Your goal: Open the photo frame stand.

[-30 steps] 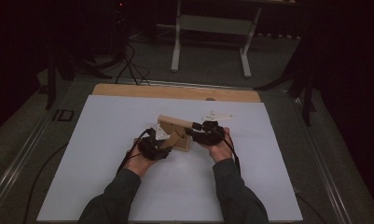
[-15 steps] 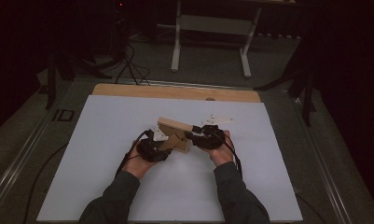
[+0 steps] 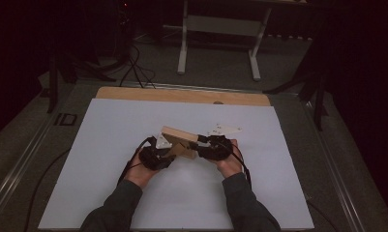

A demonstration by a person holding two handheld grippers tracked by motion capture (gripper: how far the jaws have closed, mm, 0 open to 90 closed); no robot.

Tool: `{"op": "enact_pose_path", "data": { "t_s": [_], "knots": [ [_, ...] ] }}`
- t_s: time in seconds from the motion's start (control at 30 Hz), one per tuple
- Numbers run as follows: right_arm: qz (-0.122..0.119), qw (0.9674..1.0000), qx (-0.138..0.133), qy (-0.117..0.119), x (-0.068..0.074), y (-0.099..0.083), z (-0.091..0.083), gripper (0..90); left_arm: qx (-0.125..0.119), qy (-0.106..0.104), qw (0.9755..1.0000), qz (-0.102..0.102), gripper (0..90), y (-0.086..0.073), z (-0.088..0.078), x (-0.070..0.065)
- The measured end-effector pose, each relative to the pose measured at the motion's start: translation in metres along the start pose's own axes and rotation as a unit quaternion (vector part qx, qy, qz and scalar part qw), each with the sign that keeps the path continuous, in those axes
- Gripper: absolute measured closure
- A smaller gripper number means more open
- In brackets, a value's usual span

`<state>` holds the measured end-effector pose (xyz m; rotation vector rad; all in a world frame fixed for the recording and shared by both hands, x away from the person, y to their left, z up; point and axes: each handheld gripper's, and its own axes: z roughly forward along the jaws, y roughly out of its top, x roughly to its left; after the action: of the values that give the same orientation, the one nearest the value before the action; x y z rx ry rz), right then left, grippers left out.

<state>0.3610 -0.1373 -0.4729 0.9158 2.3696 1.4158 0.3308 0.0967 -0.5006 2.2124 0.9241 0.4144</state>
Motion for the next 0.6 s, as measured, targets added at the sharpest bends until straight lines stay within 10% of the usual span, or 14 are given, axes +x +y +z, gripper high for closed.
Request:
{"op": "enact_pose_path", "data": {
  "t_s": [0.6],
  "knots": [
    [-0.028,0.9996,0.001,0.002,0.020,-0.010,-0.006,52.1,0.002,-0.012,0.9999,0.000,73.1,-0.014,-0.001,-0.003]
  ]
}}
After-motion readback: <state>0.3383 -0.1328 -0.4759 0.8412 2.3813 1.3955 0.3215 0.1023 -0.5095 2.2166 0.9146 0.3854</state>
